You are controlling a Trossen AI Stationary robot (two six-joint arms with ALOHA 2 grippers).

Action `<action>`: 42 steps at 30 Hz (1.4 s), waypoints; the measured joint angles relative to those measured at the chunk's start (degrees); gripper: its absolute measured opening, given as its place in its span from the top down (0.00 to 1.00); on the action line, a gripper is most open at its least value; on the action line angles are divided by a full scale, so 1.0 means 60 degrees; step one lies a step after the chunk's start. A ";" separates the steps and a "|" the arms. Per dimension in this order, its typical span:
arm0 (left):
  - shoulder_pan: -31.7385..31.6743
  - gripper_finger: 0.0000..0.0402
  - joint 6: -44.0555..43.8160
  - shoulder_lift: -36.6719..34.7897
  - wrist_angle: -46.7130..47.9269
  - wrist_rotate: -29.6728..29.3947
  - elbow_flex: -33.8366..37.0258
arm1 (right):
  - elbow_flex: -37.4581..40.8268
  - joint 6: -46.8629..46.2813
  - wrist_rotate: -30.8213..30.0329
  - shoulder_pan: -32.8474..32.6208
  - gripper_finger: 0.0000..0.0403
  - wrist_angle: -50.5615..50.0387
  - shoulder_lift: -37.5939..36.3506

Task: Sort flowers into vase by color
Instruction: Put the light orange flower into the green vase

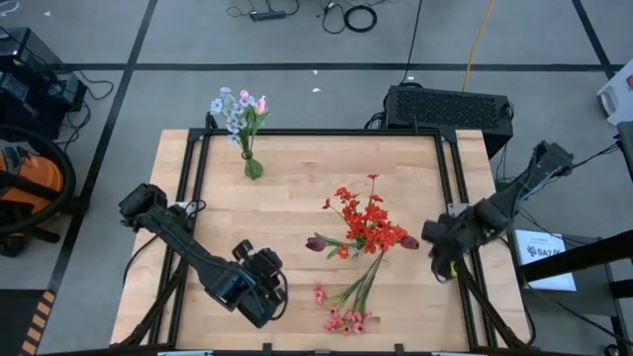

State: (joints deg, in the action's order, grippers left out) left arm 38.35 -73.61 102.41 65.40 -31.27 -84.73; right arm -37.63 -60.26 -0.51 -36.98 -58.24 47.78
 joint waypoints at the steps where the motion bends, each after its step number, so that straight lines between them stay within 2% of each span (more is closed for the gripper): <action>1: 0.0000 0.60 0.0103 0.0000 0.0173 0.0079 0.0000 | 0.0000 -0.0190 -0.0105 -0.0360 1.00 0.0440 0.0197; 5: 0.0009 0.60 0.0181 0.0000 0.1203 0.0281 0.0000 | -0.0004 -0.0260 -0.0692 -0.1522 1.00 0.2811 0.1273; 10: 0.0044 0.60 0.1077 -0.0007 0.1837 0.1045 0.0194 | -0.0177 0.0233 -0.0926 -0.2223 1.00 0.5034 0.3061; 15: 0.0048 0.60 0.2112 -0.0007 0.1102 0.2087 0.1152 | -0.1605 0.0788 -0.1002 -0.2322 1.00 0.4773 0.5188; 18: 0.0050 0.60 0.2452 -0.0004 -0.0082 0.2589 0.1932 | -0.2840 0.1945 -0.1072 -0.2277 1.00 0.4339 0.6510; 23: 0.0047 0.60 0.3030 -0.0004 -0.2198 0.3541 0.3069 | -0.4907 0.3924 -0.1782 -0.2145 1.00 0.2990 0.8456; 25: 0.0047 0.60 0.3194 -0.0004 -0.2600 0.3899 0.3337 | -0.5522 0.4650 -0.2201 -0.2069 1.00 0.2571 0.8995; 28: 0.0051 0.60 0.3370 -0.0004 -0.2925 0.4296 0.3601 | -0.6029 0.5346 -0.2979 -0.1953 0.98 0.2298 0.9390; 30: 0.0076 0.60 0.3395 -0.0004 -0.3025 0.4467 0.3722 | -0.6203 0.5882 -0.3150 -0.1844 0.96 0.2174 0.9496; 39: 0.0348 0.60 0.3310 -0.0004 -0.3845 0.4243 0.3840 | -0.6240 0.8391 -0.3098 -0.0893 0.76 0.2171 0.9545; 42: 0.0428 0.60 0.3047 -0.0004 -0.3889 0.4144 0.3840 | -0.6240 0.9292 -0.2712 -0.0617 0.68 0.2229 0.9626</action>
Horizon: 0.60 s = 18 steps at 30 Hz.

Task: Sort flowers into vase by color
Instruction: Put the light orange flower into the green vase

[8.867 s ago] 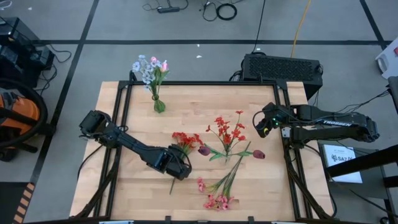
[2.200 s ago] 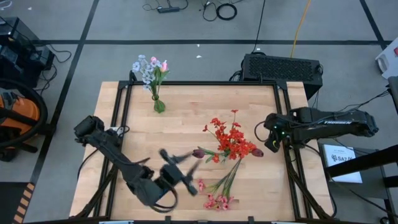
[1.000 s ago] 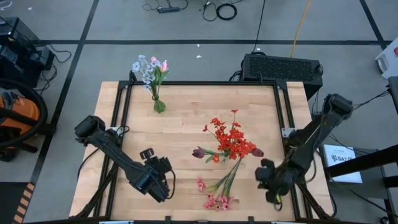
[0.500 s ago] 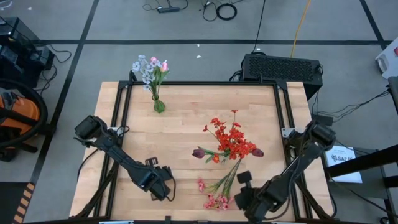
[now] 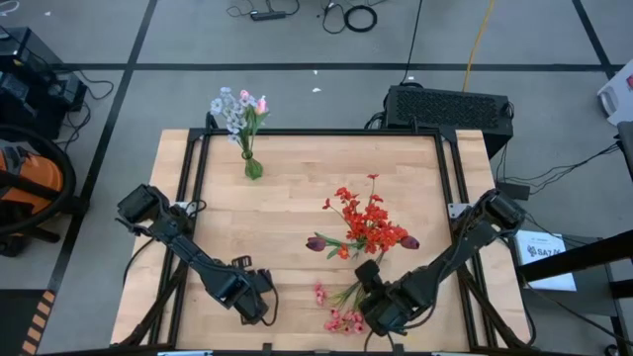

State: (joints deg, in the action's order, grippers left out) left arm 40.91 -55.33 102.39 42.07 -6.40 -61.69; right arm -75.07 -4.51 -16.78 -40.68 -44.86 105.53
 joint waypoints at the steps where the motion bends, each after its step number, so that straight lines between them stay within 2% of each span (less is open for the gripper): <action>1: 0.0029 0.60 -0.0078 0.0000 -0.0034 -0.0017 0.0000 | 0.0000 0.0301 0.0090 0.0057 0.65 0.0000 0.0050; 7: 0.0272 0.60 -0.0266 0.0000 -0.0526 -0.0179 0.0000 | 0.0000 0.1680 0.0080 0.0206 0.51 0.0125 0.0579; 18: 0.0536 0.60 -0.0978 0.0000 -0.0884 -0.0818 -0.0002 | 0.0004 0.2199 0.0027 0.0384 0.33 0.0480 0.1297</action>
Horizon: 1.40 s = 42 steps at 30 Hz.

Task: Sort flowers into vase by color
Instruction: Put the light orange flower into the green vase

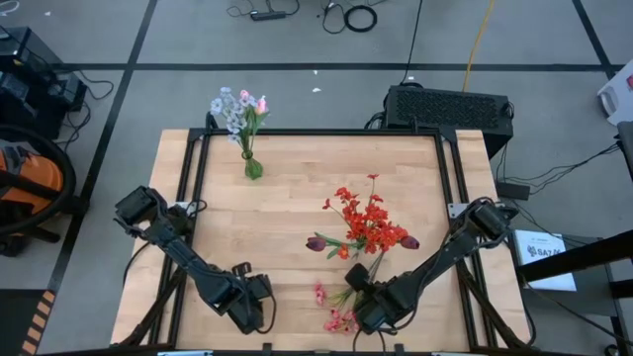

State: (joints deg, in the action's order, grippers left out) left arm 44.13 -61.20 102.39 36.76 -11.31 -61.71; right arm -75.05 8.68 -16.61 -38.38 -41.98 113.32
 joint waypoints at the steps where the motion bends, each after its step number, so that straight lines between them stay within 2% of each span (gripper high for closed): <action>1: 0.0009 0.60 -0.0002 0.0000 -0.0106 -0.0081 0.0002 | 0.0004 0.0060 0.0007 0.0045 0.32 -0.0010 0.0018; 7: 0.0009 0.60 0.0001 0.0000 -0.0544 -0.0342 0.0000 | 0.0004 -0.0015 0.0170 0.0511 0.32 0.0145 0.0011; 9: 0.0009 0.60 -0.0002 0.0000 -0.0582 -0.0448 -0.0001 | 0.0004 -0.0074 0.0814 0.0749 0.33 0.0347 0.0066; 13: 0.0009 0.60 -0.0006 0.0000 -0.0581 -0.0485 -0.0001 | -0.0025 -0.0449 0.2076 0.1023 0.41 0.0544 0.0398; 17: 0.0026 0.60 -0.0222 0.0000 -0.0648 -0.0485 -0.0001 | -0.0056 -0.0609 0.2426 0.0894 0.54 0.0528 0.0739; 22: 0.0046 0.60 -0.0250 0.0000 -0.0669 -0.0485 -0.0001 | -0.0059 -0.1213 0.2176 0.0475 0.79 0.0569 0.0786; 24: 0.0046 0.60 -0.0247 0.0000 -0.0690 -0.0485 -0.0001 | -0.0137 -0.1798 0.1959 0.0307 0.90 0.0509 0.0778; 26: 0.0046 0.60 -0.0192 0.0000 -0.0735 -0.0485 -0.0001 | -0.0347 -0.2622 0.1824 0.0187 0.97 0.0262 0.0787; 32: 0.0046 0.60 -0.0184 0.0000 -0.0730 -0.0485 -0.0001 | -0.1261 -0.6788 0.1213 -0.0219 0.96 -0.1207 0.0911; 37: 0.0054 0.60 -0.0172 0.0000 -0.0642 -0.0614 -0.0001 | -0.2076 -0.8543 0.0907 -0.0543 0.99 -0.1174 0.0883; 42: 0.0311 0.60 -0.0155 -0.0115 -0.0421 -0.1258 -0.0001 | -0.2194 -0.9450 -0.1313 -0.1005 0.99 0.0292 0.0882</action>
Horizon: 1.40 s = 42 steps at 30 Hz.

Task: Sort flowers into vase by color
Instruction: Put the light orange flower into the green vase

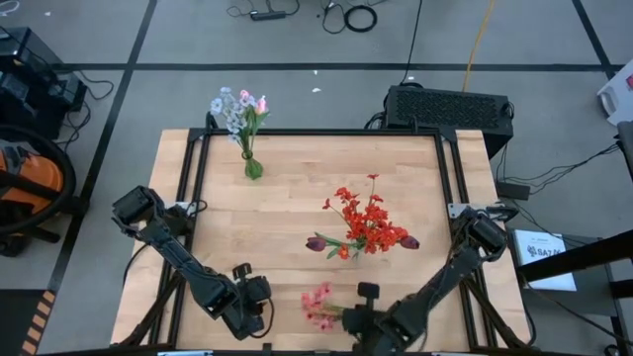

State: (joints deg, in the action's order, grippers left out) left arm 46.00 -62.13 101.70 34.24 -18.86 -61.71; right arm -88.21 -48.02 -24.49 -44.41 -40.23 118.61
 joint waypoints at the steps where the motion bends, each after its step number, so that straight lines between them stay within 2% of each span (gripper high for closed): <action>1: 0.0062 0.60 0.0011 -0.0050 0.0102 -0.0066 0.0000 | -0.0006 -0.0031 -0.0437 -0.0087 0.99 0.0467 0.0000; 6: 0.0246 0.67 0.0164 -0.0262 0.0565 -0.0279 0.0000 | 0.0194 0.0277 -0.1907 -0.0038 0.99 0.2768 -0.0011; 8: 0.0280 0.69 0.0230 -0.0378 0.0522 -0.0600 0.0000 | 0.0282 0.0846 -0.2155 0.0194 0.99 0.3644 -0.0017; 11: 0.0303 0.71 0.0229 -0.0516 0.0506 -0.1149 0.0000 | 0.0526 0.1924 -0.1790 0.0625 0.99 0.4665 -0.0047; 16: 0.0297 0.72 0.0107 -0.0613 0.0457 -0.1405 0.0000 | 0.0668 0.2261 -0.0836 0.1220 0.99 0.4650 -0.0036; 25: 0.0656 0.72 -0.0552 -0.0610 0.0540 -0.1077 0.0000 | 0.0664 0.2345 -0.0925 0.1847 0.99 0.4024 -0.0044; 30: 0.0914 0.72 -0.1232 -0.0610 0.1460 -0.1062 0.0000 | 0.0664 0.2257 -0.0973 0.2335 0.99 0.4127 -0.0124; 34: 0.1034 0.72 -0.1871 -0.0602 0.1992 -0.1064 0.0000 | 0.0664 0.2515 -0.0936 0.2641 0.99 0.5438 -0.0481; 38: 0.1049 0.72 -0.2091 -0.0602 0.1553 -0.1152 0.0000 | 0.0646 0.3183 -0.1291 0.2596 0.99 0.7301 -0.1101; 42: 0.1046 0.72 -0.2020 -0.0602 0.0878 -0.1481 0.0000 | 0.0642 0.4338 -0.1987 0.2369 0.99 0.8225 -0.1729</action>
State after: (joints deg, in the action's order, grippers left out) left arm 52.27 -74.25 98.08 39.50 -27.75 -61.71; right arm -84.36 -21.99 -36.42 -30.20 9.12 108.23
